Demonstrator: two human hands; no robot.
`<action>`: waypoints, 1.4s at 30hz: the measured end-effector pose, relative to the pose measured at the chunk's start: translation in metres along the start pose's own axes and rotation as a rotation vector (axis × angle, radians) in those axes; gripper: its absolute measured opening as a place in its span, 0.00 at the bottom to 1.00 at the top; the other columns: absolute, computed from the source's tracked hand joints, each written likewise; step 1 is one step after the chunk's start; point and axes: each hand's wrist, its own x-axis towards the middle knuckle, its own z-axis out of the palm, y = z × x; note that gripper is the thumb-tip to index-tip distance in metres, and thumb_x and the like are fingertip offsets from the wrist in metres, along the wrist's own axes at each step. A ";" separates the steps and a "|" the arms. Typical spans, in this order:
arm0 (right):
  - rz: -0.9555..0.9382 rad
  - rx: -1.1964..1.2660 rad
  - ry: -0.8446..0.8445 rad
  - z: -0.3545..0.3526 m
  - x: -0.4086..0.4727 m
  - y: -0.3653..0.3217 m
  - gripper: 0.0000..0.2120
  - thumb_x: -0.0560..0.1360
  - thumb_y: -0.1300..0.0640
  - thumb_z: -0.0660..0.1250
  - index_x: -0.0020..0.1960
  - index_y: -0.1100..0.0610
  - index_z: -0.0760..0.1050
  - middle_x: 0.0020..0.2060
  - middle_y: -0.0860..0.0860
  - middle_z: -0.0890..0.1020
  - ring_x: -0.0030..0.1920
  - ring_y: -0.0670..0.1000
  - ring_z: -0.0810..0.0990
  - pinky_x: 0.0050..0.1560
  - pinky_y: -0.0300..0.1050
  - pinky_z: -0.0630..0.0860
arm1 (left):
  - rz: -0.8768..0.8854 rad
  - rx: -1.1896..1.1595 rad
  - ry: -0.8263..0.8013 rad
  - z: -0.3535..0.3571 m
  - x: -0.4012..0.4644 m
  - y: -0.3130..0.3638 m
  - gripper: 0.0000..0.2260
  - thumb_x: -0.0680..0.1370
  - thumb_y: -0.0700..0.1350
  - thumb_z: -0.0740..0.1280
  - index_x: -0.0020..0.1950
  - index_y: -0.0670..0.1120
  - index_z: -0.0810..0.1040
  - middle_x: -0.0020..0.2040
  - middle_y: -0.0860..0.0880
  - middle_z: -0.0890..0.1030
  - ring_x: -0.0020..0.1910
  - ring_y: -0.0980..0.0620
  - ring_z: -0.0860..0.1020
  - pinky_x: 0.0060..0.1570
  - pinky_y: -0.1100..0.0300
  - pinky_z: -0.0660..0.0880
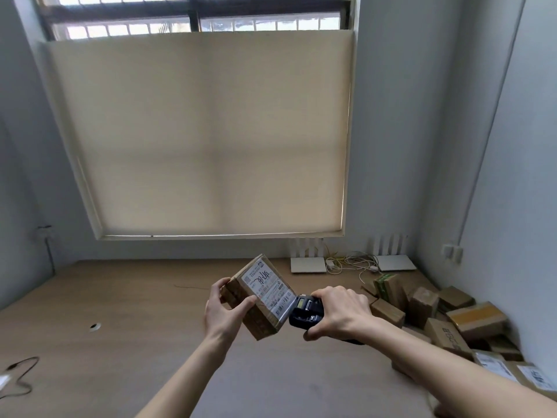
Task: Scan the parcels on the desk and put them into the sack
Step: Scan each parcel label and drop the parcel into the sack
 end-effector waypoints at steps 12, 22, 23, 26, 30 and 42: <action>-0.188 0.429 -0.230 0.031 0.005 -0.117 0.30 0.56 0.30 0.77 0.52 0.43 0.80 0.46 0.43 0.85 0.48 0.45 0.84 0.53 0.49 0.83 | -0.109 -0.160 0.186 -0.128 -0.037 -0.013 0.29 0.71 0.47 0.78 0.66 0.55 0.67 0.57 0.54 0.75 0.57 0.42 0.80 0.44 0.49 0.83; -0.520 0.723 -0.408 0.081 -0.043 -0.360 0.20 0.61 0.44 0.83 0.52 0.45 0.86 0.40 0.44 0.86 0.40 0.41 0.81 0.47 0.39 0.77 | -0.197 -0.195 0.410 -0.369 -0.118 -0.033 0.26 0.66 0.61 0.71 0.62 0.62 0.70 0.60 0.53 0.77 0.59 0.51 0.76 0.53 0.46 0.77; -0.551 0.721 -0.418 0.086 -0.052 -0.387 0.20 0.62 0.45 0.83 0.52 0.45 0.86 0.39 0.42 0.86 0.40 0.40 0.82 0.47 0.39 0.77 | -0.211 -0.185 0.441 -0.397 -0.131 -0.035 0.23 0.67 0.63 0.69 0.61 0.63 0.71 0.61 0.52 0.77 0.59 0.50 0.76 0.54 0.47 0.76; -0.650 0.738 -0.456 0.104 -0.083 -0.466 0.17 0.65 0.49 0.83 0.52 0.44 0.84 0.44 0.43 0.88 0.45 0.43 0.85 0.52 0.42 0.80 | -0.216 -0.114 0.538 -0.482 -0.169 -0.049 0.22 0.67 0.67 0.69 0.58 0.62 0.73 0.60 0.50 0.81 0.57 0.48 0.80 0.57 0.47 0.78; -0.765 0.740 -0.499 0.137 -0.123 -0.565 0.22 0.61 0.43 0.83 0.53 0.46 0.84 0.46 0.44 0.88 0.47 0.44 0.86 0.53 0.44 0.80 | -0.244 -0.027 0.644 -0.580 -0.228 -0.067 0.28 0.66 0.66 0.73 0.60 0.55 0.73 0.59 0.47 0.83 0.55 0.47 0.82 0.54 0.55 0.79; -1.007 0.648 -0.742 0.253 -0.191 -0.801 0.33 0.57 0.37 0.80 0.60 0.46 0.83 0.48 0.42 0.87 0.50 0.41 0.85 0.57 0.45 0.82 | -0.397 0.027 0.849 -0.762 -0.326 -0.148 0.43 0.72 0.56 0.76 0.81 0.50 0.57 0.80 0.45 0.60 0.78 0.43 0.60 0.74 0.44 0.60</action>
